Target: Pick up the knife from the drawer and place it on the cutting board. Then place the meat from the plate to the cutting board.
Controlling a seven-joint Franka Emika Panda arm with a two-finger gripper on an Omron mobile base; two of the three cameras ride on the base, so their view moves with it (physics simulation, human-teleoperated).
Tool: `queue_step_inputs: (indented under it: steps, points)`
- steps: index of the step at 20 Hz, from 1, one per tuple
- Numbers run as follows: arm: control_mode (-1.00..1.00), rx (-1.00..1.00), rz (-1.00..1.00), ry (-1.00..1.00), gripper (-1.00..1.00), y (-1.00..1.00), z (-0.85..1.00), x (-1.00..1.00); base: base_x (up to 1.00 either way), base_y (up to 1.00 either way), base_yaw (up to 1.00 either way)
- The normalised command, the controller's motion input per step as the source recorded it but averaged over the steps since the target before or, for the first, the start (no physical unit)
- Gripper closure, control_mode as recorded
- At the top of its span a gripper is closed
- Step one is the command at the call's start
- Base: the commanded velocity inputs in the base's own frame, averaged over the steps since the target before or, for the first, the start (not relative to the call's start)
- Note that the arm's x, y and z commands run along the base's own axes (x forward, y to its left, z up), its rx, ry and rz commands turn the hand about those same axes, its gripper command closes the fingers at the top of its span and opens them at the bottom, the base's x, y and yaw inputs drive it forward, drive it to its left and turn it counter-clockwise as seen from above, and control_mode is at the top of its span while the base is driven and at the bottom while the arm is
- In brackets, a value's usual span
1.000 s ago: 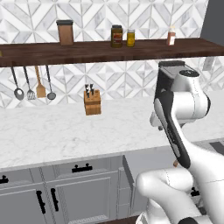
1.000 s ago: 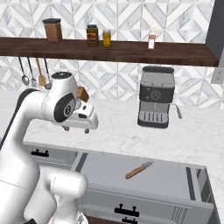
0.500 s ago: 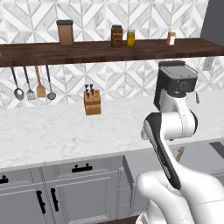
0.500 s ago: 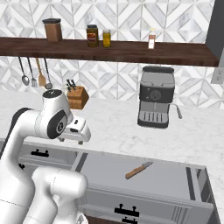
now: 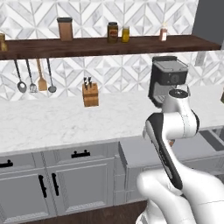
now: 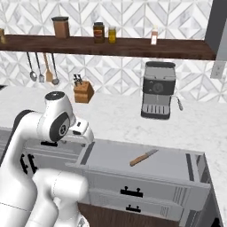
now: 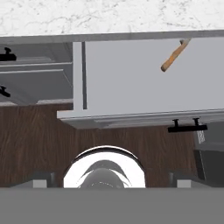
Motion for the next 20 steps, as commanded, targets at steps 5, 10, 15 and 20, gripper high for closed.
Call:
queue_step_inputs:
  steps: [5,10,15,20]
  points:
    - [1.00,0.00,0.00,0.00,-1.00,0.00,0.00,0.00,-0.33,0.00,-0.05]
    - [1.00,0.00,0.00,0.00,-1.00,0.00,0.00,0.00,-0.42,-0.20,-0.15]
    - [1.00,0.00,0.00,0.00,-1.00,0.00,0.00,0.00,-0.59,-0.62,-0.17]
    - [1.00,0.00,0.00,0.00,-1.00,0.00,0.00,0.00,-0.13,-0.49,-0.12]
